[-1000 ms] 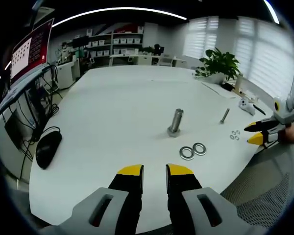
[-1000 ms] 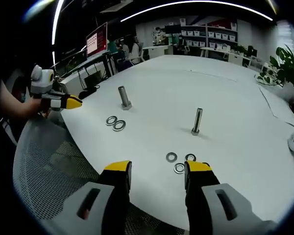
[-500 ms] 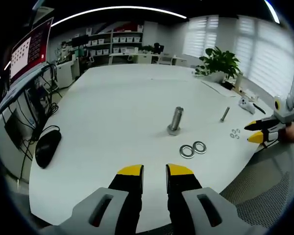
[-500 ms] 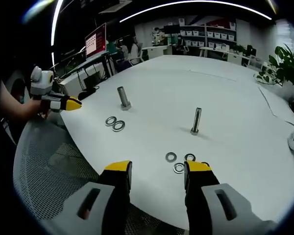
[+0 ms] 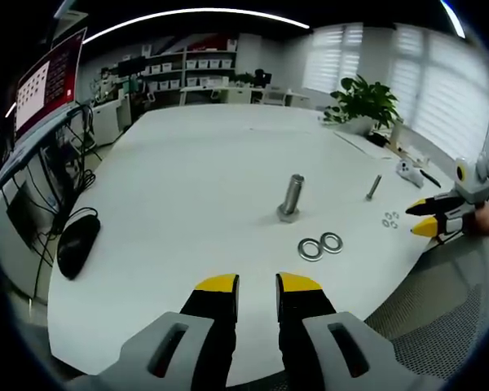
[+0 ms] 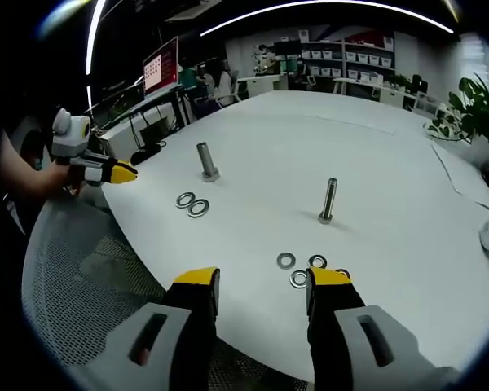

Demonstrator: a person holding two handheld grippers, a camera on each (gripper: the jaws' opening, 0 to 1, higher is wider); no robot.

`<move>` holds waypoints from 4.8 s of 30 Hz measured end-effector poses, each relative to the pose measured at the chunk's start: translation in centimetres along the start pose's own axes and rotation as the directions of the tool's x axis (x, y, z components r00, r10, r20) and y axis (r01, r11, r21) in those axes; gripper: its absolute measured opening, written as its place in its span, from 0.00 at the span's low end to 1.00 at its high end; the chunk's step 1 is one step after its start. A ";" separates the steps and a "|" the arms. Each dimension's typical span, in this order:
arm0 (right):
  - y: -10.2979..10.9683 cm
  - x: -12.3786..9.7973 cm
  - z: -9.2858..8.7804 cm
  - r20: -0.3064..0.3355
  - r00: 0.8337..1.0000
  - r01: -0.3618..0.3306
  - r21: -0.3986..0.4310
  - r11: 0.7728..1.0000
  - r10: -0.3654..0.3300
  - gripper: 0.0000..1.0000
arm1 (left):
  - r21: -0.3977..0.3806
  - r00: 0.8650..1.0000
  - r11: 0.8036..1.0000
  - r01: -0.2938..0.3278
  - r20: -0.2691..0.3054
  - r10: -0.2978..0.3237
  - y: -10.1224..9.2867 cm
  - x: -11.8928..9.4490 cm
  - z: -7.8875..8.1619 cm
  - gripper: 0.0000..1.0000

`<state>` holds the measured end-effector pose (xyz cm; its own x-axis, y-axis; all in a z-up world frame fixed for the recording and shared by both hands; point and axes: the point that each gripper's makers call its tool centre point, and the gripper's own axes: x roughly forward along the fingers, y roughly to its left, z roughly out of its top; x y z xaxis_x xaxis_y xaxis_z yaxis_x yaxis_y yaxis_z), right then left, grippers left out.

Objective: Place the washer onto the threaded stud by aligning its center hole with the stud, sliding it down to the base, and recovering from edge contact or off-axis alignment until the washer reaches the visible bottom stop.

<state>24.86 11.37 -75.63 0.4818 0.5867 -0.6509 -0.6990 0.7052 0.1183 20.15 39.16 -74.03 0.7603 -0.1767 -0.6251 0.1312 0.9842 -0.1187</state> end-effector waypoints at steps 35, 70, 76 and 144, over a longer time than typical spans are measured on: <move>0.0 -0.4 0.5 0.029 1.000 0.010 0.007 1.000 -0.010 0.45 | 0.022 0.998 0.999 0.025 -0.059 -0.024 -0.6 0.0 -1.1 0.17; -0.2 -0.3 0.5 0.021 1.000 0.004 0.011 1.000 -0.005 0.46 | 0.112 0.979 0.982 0.151 -0.151 -0.134 -3.3 0.8 -0.9 0.18; -0.3 -0.3 0.6 0.027 1.000 0.007 0.011 1.000 -0.007 0.46 | 0.126 0.979 0.979 0.160 -0.148 -0.141 -3.8 1.2 0.0 0.20; -0.7 -0.5 0.4 0.040 0.999 0.030 0.078 0.996 -0.034 0.47 | 0.438 0.849 0.801 0.407 -0.504 -0.156 -7.3 9.1 -0.8 0.21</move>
<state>25.30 10.71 -75.10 0.5255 0.5781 -0.6242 -0.6404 0.7518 0.1570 25.57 30.36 -79.48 0.3044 -0.3078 -0.9014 0.6935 0.7204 -0.0118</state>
